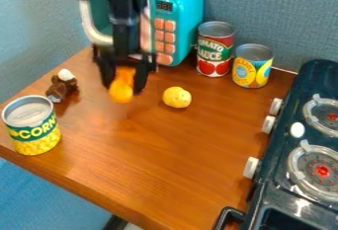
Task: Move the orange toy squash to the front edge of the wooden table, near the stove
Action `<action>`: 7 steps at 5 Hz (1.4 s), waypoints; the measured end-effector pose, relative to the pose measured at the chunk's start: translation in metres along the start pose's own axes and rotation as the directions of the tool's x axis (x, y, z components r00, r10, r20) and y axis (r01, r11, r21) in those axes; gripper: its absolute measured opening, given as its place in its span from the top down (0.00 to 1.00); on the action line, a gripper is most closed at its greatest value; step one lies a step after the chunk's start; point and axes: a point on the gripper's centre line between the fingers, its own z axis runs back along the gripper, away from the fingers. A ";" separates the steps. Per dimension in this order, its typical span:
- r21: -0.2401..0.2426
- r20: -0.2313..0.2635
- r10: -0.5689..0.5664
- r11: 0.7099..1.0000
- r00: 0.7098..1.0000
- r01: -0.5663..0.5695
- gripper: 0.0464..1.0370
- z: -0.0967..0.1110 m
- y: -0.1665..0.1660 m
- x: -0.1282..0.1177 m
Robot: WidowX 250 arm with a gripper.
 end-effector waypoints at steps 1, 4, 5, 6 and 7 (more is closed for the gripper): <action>0.012 0.016 -0.103 0.995 0.995 0.103 0.22 0.008 -0.024 -0.025; 0.071 -0.087 -0.433 0.896 0.897 0.439 0.22 -0.022 -0.098 -0.119; 0.064 -0.092 -0.445 0.890 0.891 0.451 0.22 -0.024 -0.104 -0.124; 0.033 -0.123 -0.439 0.895 0.890 0.446 0.22 -0.039 -0.109 -0.127; 0.016 -0.146 -0.432 0.899 0.890 0.439 0.22 -0.046 -0.114 -0.125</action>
